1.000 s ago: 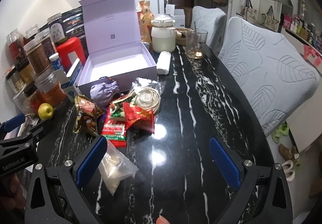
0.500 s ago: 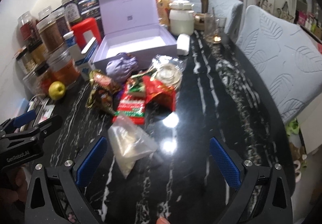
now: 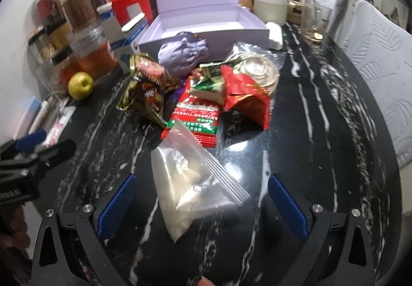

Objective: Organize soft objects
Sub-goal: 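Grasp the clear zip bag with the right gripper, then grasp the green-brown snack bag with the left gripper while the right gripper holds the zip bag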

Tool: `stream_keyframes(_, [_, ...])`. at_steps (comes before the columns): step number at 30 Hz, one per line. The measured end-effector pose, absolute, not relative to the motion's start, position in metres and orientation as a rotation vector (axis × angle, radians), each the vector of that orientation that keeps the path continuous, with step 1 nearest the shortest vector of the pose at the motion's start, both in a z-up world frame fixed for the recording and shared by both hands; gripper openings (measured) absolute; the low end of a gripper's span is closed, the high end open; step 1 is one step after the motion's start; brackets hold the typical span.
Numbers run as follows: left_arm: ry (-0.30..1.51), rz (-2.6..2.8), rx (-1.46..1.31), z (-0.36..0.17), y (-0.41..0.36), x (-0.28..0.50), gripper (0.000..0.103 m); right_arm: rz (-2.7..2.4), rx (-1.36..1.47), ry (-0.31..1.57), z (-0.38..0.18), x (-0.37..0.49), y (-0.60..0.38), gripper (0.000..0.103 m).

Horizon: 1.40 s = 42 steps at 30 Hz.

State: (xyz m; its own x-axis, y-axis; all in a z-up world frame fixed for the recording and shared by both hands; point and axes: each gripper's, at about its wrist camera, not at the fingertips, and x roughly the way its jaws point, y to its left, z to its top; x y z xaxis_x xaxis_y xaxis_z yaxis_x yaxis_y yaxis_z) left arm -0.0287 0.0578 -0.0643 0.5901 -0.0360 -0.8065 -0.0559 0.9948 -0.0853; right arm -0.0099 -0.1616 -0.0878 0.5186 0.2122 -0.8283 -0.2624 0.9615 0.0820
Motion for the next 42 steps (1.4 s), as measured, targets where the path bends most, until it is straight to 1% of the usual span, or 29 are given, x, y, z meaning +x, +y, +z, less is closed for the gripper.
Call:
stream_keyframes(5, [0.939,0.013,-0.105,-0.063,0.053,-0.018,0.103,0.331,-0.077,1.01,-0.102,0.0,-0.156,0.103])
stream_keyframes(6, [0.936,0.01,-0.103,-0.062,0.051,-0.015,0.103,0.34,-0.071,1.013,-0.104,0.001,-0.157,0.1])
stream_keyframes(8, [0.933,0.003,-0.099,-0.06,0.047,-0.011,0.103,0.342,-0.066,1.004,-0.103,0.004,-0.16,0.087])
stream_keyframes(10, [0.928,0.003,-0.094,-0.058,0.044,-0.006,0.103,0.32,-0.086,0.976,-0.101,0.005,-0.164,0.048])
stream_keyframes(11, [0.927,-0.002,-0.091,-0.058,0.042,-0.004,0.103,0.319,-0.084,0.971,-0.101,0.006,-0.167,0.049])
stream_keyframes(13, [0.929,-0.013,-0.085,-0.057,0.037,0.003,0.103,0.333,-0.061,0.968,-0.101,0.007,-0.173,0.042])
stream_keyframes(18, [0.928,-0.057,-0.082,-0.055,0.019,0.019,0.103,0.338,0.017,0.992,-0.099,0.007,-0.196,0.039])
stream_keyframes(28, [0.967,-0.045,-0.046,-0.065,-0.011,0.054,0.103,0.234,0.034,0.978,-0.09,0.012,-0.241,0.039])
stream_keyframes(34, [0.982,-0.013,-0.046,-0.071,-0.016,0.072,0.103,0.22,0.055,0.982,-0.092,0.023,-0.255,0.039])
stream_keyframes(37, [1.011,0.022,-0.039,-0.077,-0.014,0.081,0.098,0.222,0.061,0.984,-0.093,0.029,-0.257,0.039])
stream_keyframes(40, [1.043,0.01,-0.06,-0.084,-0.012,0.088,0.09,0.221,0.057,0.986,-0.093,0.033,-0.259,0.039])
stream_keyframes(42, [1.068,-0.013,-0.075,-0.091,-0.012,0.091,0.078,0.22,0.042,0.981,-0.093,0.036,-0.258,0.039])
